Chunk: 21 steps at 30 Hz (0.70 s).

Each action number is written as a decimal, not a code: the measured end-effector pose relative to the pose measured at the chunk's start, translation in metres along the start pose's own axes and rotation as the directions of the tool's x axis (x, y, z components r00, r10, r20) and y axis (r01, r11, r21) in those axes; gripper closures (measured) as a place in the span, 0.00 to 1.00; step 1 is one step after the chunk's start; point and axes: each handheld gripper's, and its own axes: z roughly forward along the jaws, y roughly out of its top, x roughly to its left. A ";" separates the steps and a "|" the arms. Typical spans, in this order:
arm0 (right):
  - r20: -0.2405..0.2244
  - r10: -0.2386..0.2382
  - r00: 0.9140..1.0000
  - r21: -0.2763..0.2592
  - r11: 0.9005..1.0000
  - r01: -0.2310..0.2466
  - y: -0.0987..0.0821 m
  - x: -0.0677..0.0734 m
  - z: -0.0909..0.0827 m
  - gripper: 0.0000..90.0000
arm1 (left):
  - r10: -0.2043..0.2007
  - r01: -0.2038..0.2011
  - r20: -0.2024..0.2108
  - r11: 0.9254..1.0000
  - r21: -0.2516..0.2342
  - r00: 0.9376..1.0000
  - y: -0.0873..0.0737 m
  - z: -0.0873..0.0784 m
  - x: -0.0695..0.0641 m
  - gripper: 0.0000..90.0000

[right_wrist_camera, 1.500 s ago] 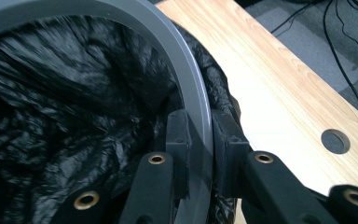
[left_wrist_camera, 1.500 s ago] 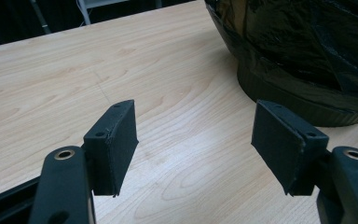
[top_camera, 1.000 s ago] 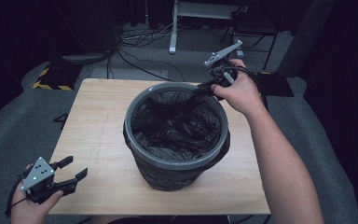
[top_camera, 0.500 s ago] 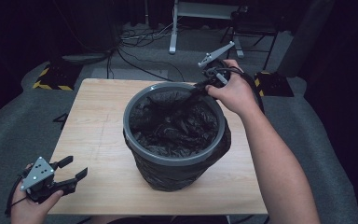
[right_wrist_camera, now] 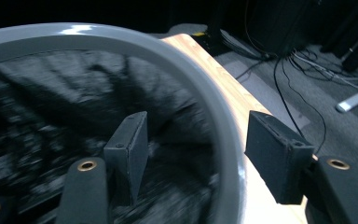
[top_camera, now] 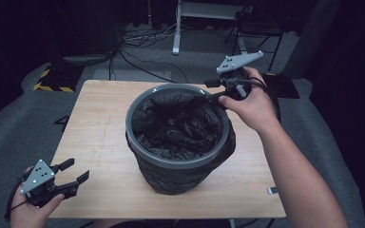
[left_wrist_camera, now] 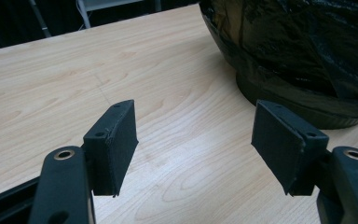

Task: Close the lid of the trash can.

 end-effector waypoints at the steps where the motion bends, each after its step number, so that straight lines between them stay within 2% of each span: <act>1: -0.006 -0.004 1.000 -0.008 1.000 0.003 -0.002 0.004 -0.004 0.44 | 0.000 0.000 -0.001 1.000 0.000 1.000 0.000 0.000 0.000 0.35; 7: -0.045 -0.025 0.999 -0.046 0.999 0.023 -0.016 0.037 -0.023 0.43 | 0.003 -0.003 0.005 1.000 0.008 1.000 0.000 0.004 -0.002 0.35; 12: -0.068 -0.046 0.997 -0.045 0.998 0.043 -0.030 0.060 -0.025 0.43 | 0.004 -0.004 0.010 1.000 0.013 1.000 0.000 0.005 -0.003 0.35; 16: -0.098 -0.029 0.995 -0.046 0.999 0.025 -0.042 0.068 -0.020 0.43 | 0.005 -0.005 0.010 1.000 0.013 1.000 0.000 0.005 -0.003 0.35; 21: -0.142 0.011 0.990 -0.039 0.999 -0.017 -0.053 0.069 -0.016 0.43 | 0.005 -0.006 0.012 1.000 0.015 1.000 0.000 0.006 -0.003 0.35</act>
